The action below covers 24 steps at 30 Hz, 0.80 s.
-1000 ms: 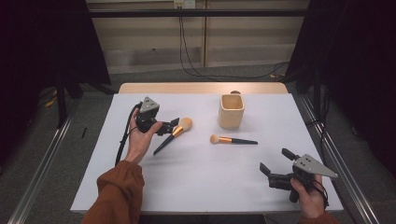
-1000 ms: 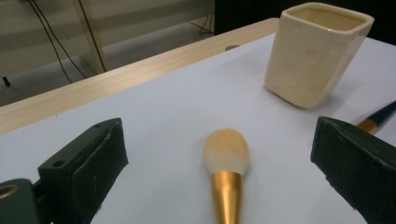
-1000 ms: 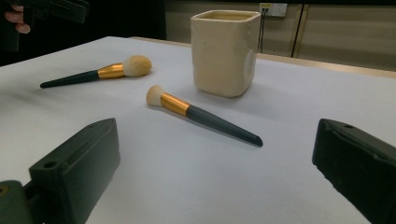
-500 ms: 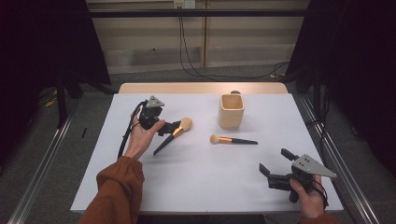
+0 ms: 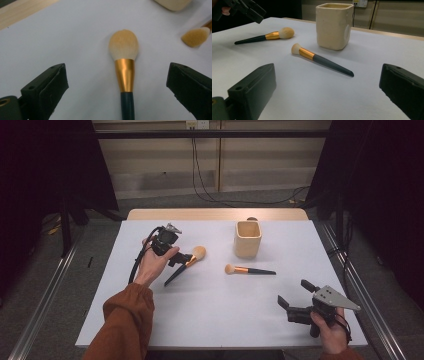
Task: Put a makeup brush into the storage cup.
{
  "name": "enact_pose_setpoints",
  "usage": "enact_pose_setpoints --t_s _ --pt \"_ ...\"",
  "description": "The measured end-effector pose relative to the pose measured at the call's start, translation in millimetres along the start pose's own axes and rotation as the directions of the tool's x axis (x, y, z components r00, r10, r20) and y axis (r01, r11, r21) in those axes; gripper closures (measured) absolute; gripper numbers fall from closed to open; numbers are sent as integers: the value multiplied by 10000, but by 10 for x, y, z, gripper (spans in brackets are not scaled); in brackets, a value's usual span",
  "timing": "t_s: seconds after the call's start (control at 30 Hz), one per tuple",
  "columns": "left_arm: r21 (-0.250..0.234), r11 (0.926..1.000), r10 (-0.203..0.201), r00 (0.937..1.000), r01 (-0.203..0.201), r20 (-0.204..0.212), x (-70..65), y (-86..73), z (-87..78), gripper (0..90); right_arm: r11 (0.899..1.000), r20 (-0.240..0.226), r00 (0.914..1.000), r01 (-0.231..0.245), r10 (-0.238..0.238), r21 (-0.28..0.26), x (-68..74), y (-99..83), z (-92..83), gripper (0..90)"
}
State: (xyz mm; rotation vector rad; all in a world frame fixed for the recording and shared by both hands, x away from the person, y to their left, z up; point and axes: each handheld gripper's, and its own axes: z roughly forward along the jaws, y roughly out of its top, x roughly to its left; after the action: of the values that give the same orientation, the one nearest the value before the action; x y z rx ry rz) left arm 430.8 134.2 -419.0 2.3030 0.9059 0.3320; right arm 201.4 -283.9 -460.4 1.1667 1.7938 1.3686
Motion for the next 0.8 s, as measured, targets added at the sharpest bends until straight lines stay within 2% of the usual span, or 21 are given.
enact_pose_setpoints --t_s 0.07,0.13,0.23,0.3,0.33,0.43,0.47,0.5,0.53,0.57,0.6,0.67,0.7,0.73,0.77,0.8 --pt "359 9993 147 9998 -142 -158 -15 13 29 39 10000 -16 10000 -9 9 3 1 -1 3 7" --pt "723 9974 -48 10000 51 -36 -17 11 75 45 10000 -26 10000 40 -39 44 -1 -2 5 7" --pt "1233 9923 -102 9999 89 94 -18 2 143 42 10000 -30 10000 80 -80 40 1 -4 8 7" --pt "1681 9858 -78 9996 33 263 -23 -9 183 46 9999 -42 9999 130 -130 56 2 -4 6 7" --pt "1681 9858 -78 9996 33 263 -23 -9 183 47 9999 -42 9999 130 -130 56 2 -4 6 7" --pt "2261 9741 -56 9992 -32 384 -27 -10 231 53 10000 -35 10000 35 -35 71 7 -6 14 7" --pt "2544 9670 -3 9988 -121 485 -23 3 245 58 9999 -42 10000 59 -59 99 5 -6 16 7" --pt "2660 9637 87 9982 -241 589 -17 16 253 58 9999 -42 10000 59 -59 99 5 -6 16 7" --pt "2891 9569 134 9984 -286 543 -26 56 273 63 9999 -55 10000 55 -54 104 10 -4 18 7" --pt "2891 9569 134 9984 -286 543 -26 56 273 62 9999 -89 9999 93 -92 123 12 -4 20 7" --pt "3036 9518 251 9973 -448 686 -40 87 291 62 9998 -99 9999 121 -119 134 13 -5 21 7" --pt "3101 9497 242 9977 -430 640 -56 91 308 62 9998 -114 9999 121 -119 137 16 -5 20 7" --pt "3322 9408 448 9961 -676 758 -45 98 326 63 9998 -110 9999 110 -109 137 13 -6 19 7" --pt "3465 9357 354 9948 -665 952 -36 93 364 64 9999 -114 9999 106 -104 131 11 -7 19 7" --pt "3465 9357 354 9948 -665 952 -36 93 364 64 9999 -114 9999 106 -104 131 11 -7 19 7" --pt "3800 9221 521 9965 -729 649 -40 89 403 63 9999 -124 9999 54 -52 146 6 -10 19 7"
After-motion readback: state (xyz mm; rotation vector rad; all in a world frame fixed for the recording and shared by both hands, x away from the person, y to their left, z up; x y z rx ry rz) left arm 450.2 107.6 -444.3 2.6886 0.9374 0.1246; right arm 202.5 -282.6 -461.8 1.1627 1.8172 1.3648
